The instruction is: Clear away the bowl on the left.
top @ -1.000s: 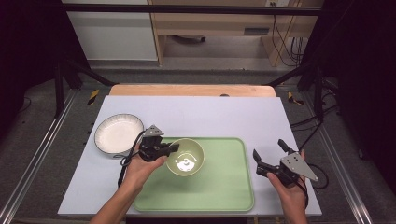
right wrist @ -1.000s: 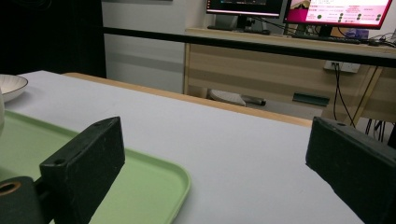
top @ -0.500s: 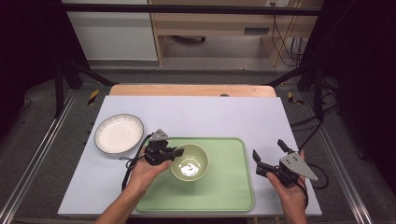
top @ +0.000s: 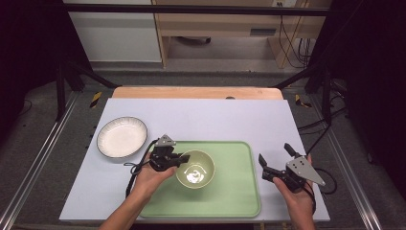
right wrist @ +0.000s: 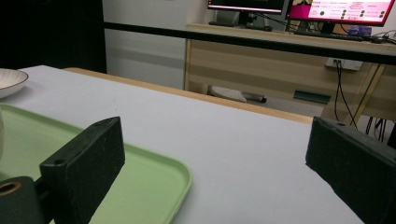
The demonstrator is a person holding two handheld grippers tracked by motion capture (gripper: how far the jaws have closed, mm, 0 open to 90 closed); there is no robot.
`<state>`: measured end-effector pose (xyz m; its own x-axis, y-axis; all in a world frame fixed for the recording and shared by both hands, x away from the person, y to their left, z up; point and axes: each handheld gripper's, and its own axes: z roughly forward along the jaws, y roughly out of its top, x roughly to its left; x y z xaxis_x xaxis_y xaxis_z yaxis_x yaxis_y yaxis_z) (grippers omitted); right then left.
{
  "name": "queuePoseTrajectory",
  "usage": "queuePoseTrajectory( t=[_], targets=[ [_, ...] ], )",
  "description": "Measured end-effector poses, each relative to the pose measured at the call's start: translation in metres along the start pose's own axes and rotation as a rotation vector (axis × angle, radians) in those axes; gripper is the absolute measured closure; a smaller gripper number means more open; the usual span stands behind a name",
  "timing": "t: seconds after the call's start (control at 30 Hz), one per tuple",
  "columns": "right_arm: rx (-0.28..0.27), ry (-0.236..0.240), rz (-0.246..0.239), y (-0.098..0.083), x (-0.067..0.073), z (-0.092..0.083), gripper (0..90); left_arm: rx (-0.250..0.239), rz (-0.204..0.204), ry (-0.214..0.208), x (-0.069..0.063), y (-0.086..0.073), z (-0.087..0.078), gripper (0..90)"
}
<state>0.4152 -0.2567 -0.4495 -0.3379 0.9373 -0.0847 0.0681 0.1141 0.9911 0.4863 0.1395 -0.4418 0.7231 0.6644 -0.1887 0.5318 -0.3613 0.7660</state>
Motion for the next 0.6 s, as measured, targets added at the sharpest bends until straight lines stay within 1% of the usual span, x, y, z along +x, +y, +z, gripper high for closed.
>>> queuePoseTrajectory(
  t=[0.3,0.43,0.6],
  targets=[
    [0.0,-0.002,-0.005,-0.0002,0.0002,0.0004,4.9,0.012,-0.006,0.001,0.0008,-0.0044,0.0028,82.7],
    [0.001,-0.004,-0.004,-0.0003,0.0002,0.0004,4.9,0.009,-0.004,0.003,0.0017,-0.0044,0.0016,82.7],
    [0.006,-0.007,-0.001,-0.0006,-0.0003,0.0002,4.9,0.01,-0.014,0.006,0.0052,-0.0069,-0.0009,82.7]
  ],
)
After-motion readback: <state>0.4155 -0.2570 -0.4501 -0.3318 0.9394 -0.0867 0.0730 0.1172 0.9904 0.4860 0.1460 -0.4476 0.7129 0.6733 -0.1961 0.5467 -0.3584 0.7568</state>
